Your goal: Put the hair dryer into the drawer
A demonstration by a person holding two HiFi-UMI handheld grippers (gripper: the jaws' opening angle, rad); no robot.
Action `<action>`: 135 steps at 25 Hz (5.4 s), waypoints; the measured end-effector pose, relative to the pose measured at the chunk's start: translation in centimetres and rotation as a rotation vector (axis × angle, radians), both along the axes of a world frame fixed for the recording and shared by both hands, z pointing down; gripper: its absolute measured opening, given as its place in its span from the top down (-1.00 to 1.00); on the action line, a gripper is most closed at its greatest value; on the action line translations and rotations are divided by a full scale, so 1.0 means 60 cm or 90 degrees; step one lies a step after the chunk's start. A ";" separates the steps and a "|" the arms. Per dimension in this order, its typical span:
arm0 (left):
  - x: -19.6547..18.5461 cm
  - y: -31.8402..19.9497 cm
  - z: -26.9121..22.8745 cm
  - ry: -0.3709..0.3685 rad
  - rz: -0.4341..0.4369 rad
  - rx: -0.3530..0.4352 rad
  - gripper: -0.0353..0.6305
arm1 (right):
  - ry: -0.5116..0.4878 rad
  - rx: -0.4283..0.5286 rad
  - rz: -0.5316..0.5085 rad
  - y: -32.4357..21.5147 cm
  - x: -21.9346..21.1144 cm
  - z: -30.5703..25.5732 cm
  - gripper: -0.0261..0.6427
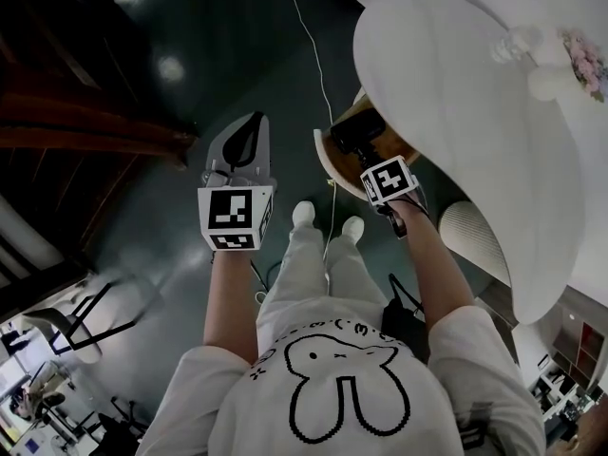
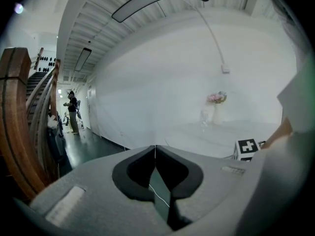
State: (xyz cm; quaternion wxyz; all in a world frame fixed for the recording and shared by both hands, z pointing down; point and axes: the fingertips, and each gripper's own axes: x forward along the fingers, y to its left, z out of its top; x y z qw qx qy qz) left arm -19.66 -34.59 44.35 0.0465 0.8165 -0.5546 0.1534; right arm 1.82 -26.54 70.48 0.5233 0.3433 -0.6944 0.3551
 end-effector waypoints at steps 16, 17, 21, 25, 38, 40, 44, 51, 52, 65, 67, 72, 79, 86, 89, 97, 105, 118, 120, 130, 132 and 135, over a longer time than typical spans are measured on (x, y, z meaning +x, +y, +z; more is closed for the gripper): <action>0.025 0.015 0.004 -0.050 0.026 0.009 0.84 | 0.152 -0.072 0.149 -0.028 0.056 0.076 0.38; 0.026 0.014 0.004 -0.053 0.030 0.010 0.84 | 0.165 -0.074 0.155 -0.030 0.060 0.079 0.38; 0.036 0.011 0.006 -0.062 0.044 0.013 0.84 | 0.202 -0.074 0.153 -0.040 0.069 0.089 0.38; 0.041 0.015 0.013 -0.073 0.059 0.015 0.84 | 0.252 -0.061 0.103 -0.054 0.072 0.108 0.38; 0.019 0.013 0.039 -0.113 0.090 0.012 0.84 | 0.311 -0.087 0.196 -0.081 0.094 0.150 0.37; 0.016 0.009 0.039 -0.115 0.091 0.014 0.84 | 0.332 -0.068 0.192 -0.085 0.102 0.152 0.36; 0.012 -0.001 0.037 -0.109 0.094 0.018 0.84 | 0.385 -0.036 0.179 -0.094 0.120 0.149 0.26; 0.019 -0.009 0.034 -0.092 0.099 0.021 0.84 | 0.407 -0.023 0.163 -0.095 0.127 0.135 0.14; 0.019 -0.010 0.033 -0.086 0.097 0.021 0.84 | 0.401 -0.022 0.161 -0.093 0.124 0.131 0.13; 0.074 -0.024 -0.024 -0.018 0.100 0.044 0.84 | 0.297 -0.041 0.119 -0.044 0.096 0.047 0.12; 0.083 -0.025 -0.038 -0.013 0.100 0.051 0.84 | 0.279 -0.039 0.126 -0.034 0.098 0.030 0.12; 0.099 -0.027 -0.070 0.003 0.092 0.066 0.84 | 0.211 -0.030 0.146 -0.016 0.097 -0.025 0.12; 0.115 -0.030 -0.104 0.021 0.081 0.085 0.84 | 0.090 -0.024 0.149 -0.008 0.090 -0.099 0.12; 0.145 -0.029 -0.140 0.018 0.106 0.112 0.84 | 0.003 0.024 0.174 -0.023 0.101 -0.200 0.13; 0.160 -0.028 -0.164 0.016 0.120 0.130 0.84 | -0.030 0.062 0.185 -0.031 0.102 -0.246 0.13; 0.193 -0.033 -0.233 0.013 0.151 0.186 0.84 | -0.119 0.200 0.239 -0.069 0.124 -0.383 0.13; 0.226 -0.024 -0.293 0.020 0.186 0.237 0.84 | -0.222 0.423 0.241 -0.094 0.124 -0.560 0.24; 0.258 -0.001 -0.369 0.020 0.222 0.306 0.84 | -0.234 0.764 0.221 -0.068 0.166 -0.779 0.93; 0.258 0.005 -0.381 0.022 0.223 0.318 0.84 | -0.216 0.811 0.192 -0.056 0.162 -0.806 0.94; 0.242 0.018 -0.453 0.040 0.206 0.378 0.84 | -0.135 1.010 0.156 -0.020 0.168 -0.913 0.93; 0.237 0.021 -0.465 0.047 0.201 0.386 0.84 | -0.116 1.040 0.160 -0.015 0.178 -0.927 0.94; 0.228 0.024 -0.477 0.049 0.193 0.397 0.84 | -0.112 1.057 0.164 -0.004 0.189 -0.935 0.93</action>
